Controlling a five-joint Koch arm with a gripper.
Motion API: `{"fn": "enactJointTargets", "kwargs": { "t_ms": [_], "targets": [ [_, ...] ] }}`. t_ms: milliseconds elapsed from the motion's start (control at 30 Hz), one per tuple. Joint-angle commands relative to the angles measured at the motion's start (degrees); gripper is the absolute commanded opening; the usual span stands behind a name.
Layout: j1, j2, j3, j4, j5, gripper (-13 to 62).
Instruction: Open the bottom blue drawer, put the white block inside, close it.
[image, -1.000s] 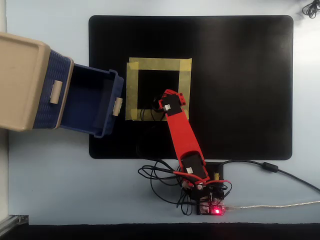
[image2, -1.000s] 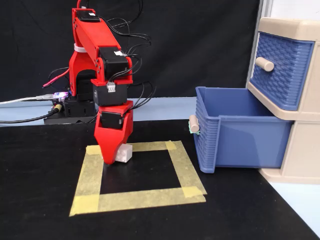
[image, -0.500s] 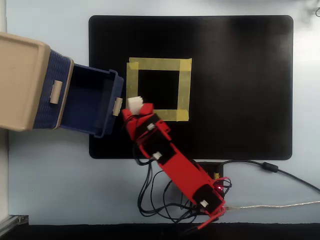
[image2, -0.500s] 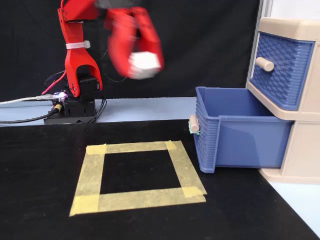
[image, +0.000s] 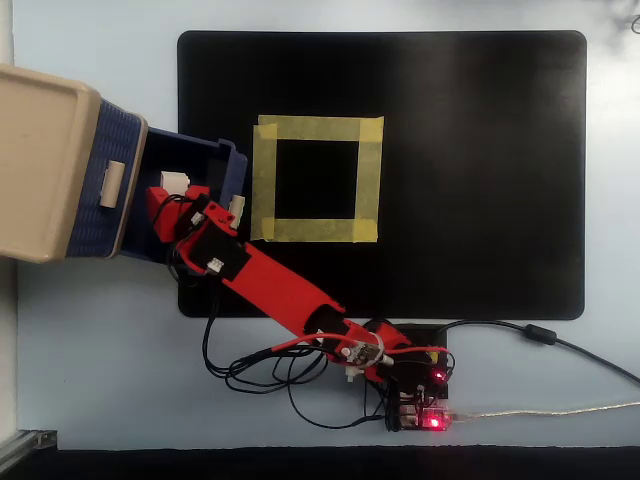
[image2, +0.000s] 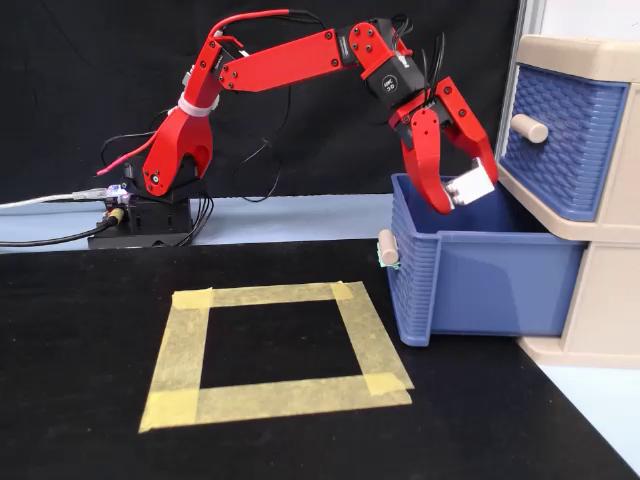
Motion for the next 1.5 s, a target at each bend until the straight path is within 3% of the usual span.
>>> {"fn": "enactJointTargets", "kwargs": {
  "t_ms": [0,167,367,500,733,933,1233,1467],
  "targets": [
    [-0.35,2.29,-3.08,0.35,-0.18,33.3],
    [-0.09,7.38,-3.25,7.38,-0.18,33.9],
    [4.04,22.50,-1.23,37.53,3.78,33.8],
    [7.73,21.97,3.96,40.78,10.90,33.8],
    [-0.18,5.36,4.13,25.22,-1.23,34.0],
    [-2.11,-7.73,-8.26,10.99,-10.20,34.3],
    [-5.36,-19.07,-22.32,10.02,-15.29,34.0],
    [-8.44,-20.74,-24.08,9.93,-16.26,34.1]
  ]
}}
